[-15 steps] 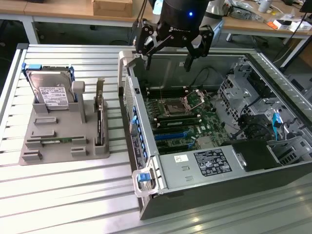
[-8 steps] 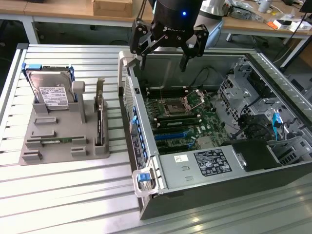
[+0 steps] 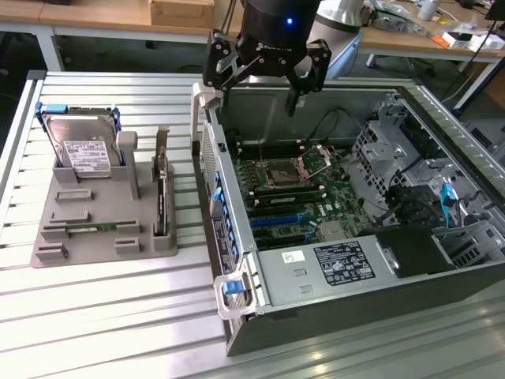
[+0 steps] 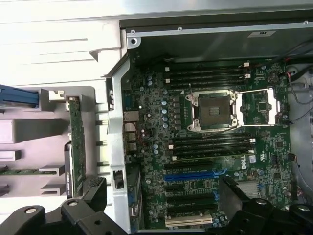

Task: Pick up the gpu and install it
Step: 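Reach for the gpu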

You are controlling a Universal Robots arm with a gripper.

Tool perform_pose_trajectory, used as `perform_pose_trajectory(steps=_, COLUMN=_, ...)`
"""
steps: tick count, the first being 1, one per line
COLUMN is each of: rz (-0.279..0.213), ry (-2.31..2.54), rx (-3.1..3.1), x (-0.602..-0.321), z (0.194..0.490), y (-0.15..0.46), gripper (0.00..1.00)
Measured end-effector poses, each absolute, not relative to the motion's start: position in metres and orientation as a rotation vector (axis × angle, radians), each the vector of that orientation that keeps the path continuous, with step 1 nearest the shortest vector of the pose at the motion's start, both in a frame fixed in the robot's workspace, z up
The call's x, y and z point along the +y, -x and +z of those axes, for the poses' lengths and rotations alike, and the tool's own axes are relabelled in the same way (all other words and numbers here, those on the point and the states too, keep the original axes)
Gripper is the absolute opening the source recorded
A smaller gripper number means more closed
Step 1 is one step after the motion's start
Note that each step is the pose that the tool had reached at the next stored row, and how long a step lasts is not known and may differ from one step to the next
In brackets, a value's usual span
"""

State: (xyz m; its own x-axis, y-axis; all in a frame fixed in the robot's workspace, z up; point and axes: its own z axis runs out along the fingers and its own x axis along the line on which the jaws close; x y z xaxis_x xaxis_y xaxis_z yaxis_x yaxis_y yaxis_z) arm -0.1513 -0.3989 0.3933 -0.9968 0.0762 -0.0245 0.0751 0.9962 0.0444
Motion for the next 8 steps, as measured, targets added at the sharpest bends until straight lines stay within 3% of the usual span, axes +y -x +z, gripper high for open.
perform_pose_trajectory(steps=8, rz=0.068, ry=-0.118, rx=3.112, x=-0.3989, z=0.3933, y=0.1578, gripper=0.99)
